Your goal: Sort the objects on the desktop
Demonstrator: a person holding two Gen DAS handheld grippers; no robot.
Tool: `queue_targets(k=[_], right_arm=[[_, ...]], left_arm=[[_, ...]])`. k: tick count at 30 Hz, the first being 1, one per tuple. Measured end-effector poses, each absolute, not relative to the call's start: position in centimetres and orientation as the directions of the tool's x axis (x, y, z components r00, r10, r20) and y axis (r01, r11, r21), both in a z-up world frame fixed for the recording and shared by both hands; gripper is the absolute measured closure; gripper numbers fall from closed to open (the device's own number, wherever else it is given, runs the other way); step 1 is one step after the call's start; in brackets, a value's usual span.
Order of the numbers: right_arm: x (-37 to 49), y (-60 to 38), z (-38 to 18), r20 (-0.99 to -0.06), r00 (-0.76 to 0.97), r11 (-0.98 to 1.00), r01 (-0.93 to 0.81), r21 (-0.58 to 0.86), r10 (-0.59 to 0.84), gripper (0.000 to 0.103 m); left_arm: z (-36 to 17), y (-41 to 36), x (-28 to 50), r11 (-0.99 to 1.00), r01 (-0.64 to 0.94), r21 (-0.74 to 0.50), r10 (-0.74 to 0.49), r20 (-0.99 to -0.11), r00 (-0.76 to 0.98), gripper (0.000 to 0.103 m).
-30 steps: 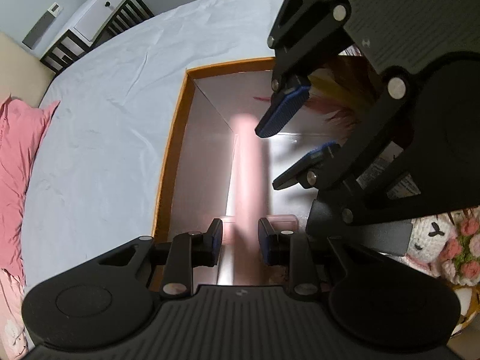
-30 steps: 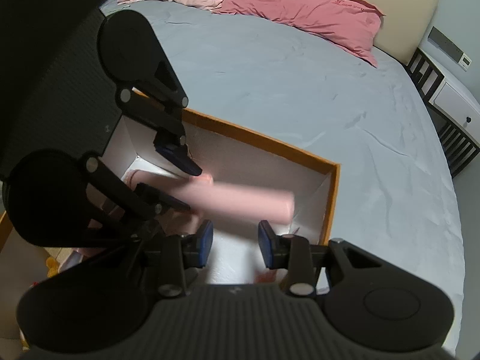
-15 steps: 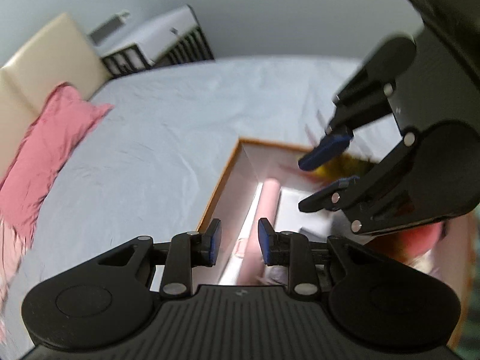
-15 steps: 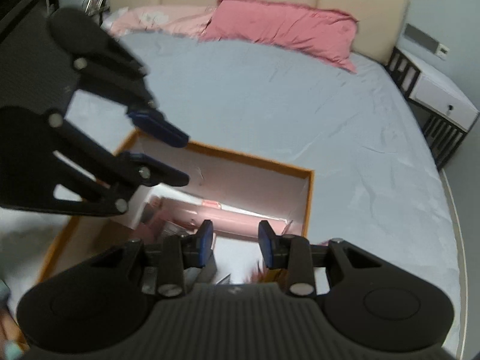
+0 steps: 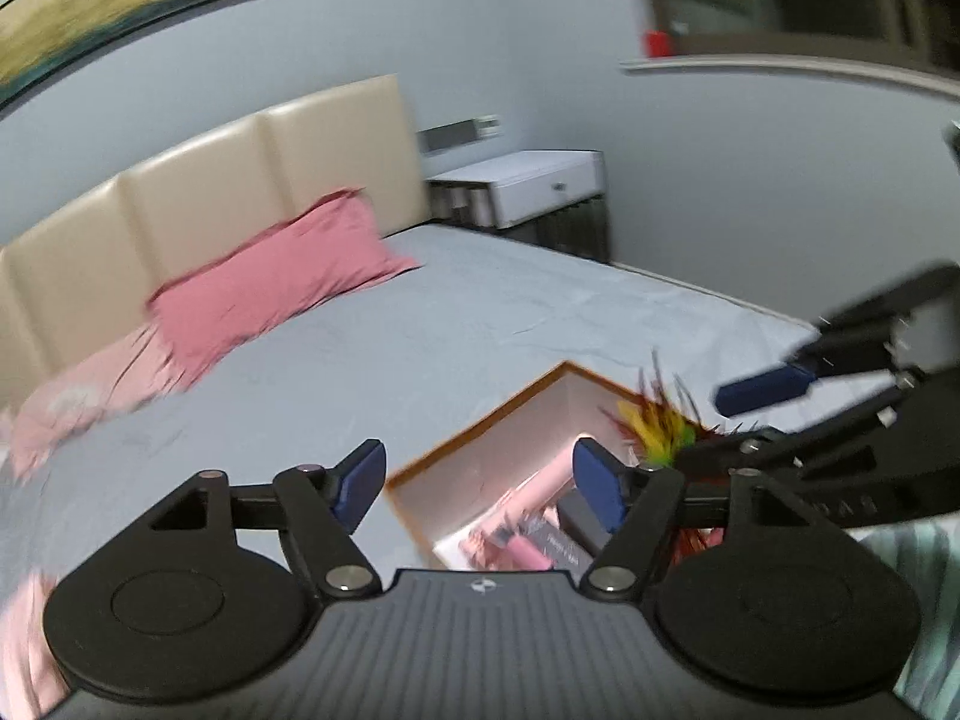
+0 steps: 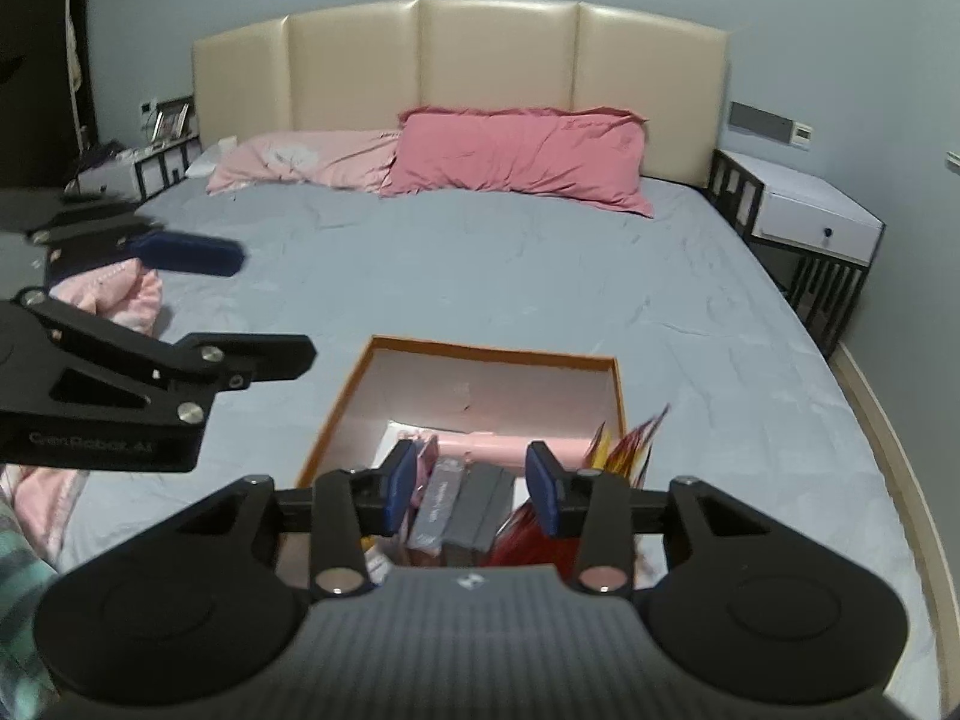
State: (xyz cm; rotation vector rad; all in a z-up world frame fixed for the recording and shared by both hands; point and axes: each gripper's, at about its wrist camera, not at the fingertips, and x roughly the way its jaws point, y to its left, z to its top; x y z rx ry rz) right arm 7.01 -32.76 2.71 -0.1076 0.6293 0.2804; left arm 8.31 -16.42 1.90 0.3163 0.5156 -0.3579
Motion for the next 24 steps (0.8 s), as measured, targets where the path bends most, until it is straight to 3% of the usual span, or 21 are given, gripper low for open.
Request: queue_targets(k=[7,17,24], right_arm=[[2.3,-31.2,0.4,-0.595,0.786,0.977,-0.214,-0.009,0.166,0.059],[-0.5,-30.8,-4.1,-0.602,0.788,0.988,-0.156,0.004,0.127,0.058],[0.0,-31.2,-5.9,-0.619,0.776,0.99,-0.137,0.024,0.122,0.058]], left_arm=[[-0.8,-13.9,6.1,0.977,0.205,0.064,-0.138,-0.542,0.829,0.02],[-5.4,-12.3,3.8,0.99,0.123,-0.068,-0.136,-0.67,0.73,0.02],[-7.7,-13.3,3.4,0.992,0.117,-0.054,-0.12,-0.714,0.69,0.02]])
